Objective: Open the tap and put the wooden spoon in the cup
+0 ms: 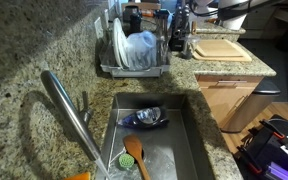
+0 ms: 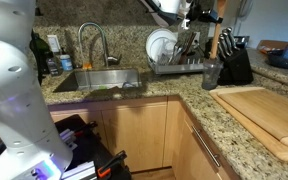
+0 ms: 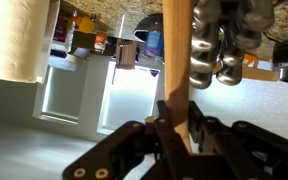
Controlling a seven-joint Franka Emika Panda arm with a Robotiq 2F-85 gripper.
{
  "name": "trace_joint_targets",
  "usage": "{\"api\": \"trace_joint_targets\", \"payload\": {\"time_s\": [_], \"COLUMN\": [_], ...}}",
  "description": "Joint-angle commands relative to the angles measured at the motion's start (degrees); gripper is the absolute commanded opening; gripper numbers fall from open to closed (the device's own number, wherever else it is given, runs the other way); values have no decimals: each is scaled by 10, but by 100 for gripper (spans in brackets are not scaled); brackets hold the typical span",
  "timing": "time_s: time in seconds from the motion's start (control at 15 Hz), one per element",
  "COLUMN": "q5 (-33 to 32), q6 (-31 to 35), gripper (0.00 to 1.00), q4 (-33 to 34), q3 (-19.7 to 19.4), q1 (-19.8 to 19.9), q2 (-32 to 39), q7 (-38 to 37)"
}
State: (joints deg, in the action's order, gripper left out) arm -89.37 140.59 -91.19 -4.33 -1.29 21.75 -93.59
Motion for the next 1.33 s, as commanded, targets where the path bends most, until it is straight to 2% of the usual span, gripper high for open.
{"api": "trace_joint_targets", "payload": {"time_s": [0.0,0.07,0.27,0.33,0.4,0.6,0.67,1.07,1.13,1.27], "q5": [-1,-1,2,-1,-1,-1,-1,13,4,4], "q6": [-3,-3,-11,-5,-5,-5,-5,-9,-6,-6], "gripper": [23,6,6,6,23,23,6,6,23,23], "q4": [1,1,-21,-8,-11,-9,-9,-62,-45,-53], "q3": [10,10,8,10,10,12,12,12,13,13], "q1": [8,8,10,9,9,9,8,14,12,13], "q2": [-1,-1,-1,1,3,3,3,11,16,18], "q7": [2,2,6,2,2,2,2,13,3,3]}}
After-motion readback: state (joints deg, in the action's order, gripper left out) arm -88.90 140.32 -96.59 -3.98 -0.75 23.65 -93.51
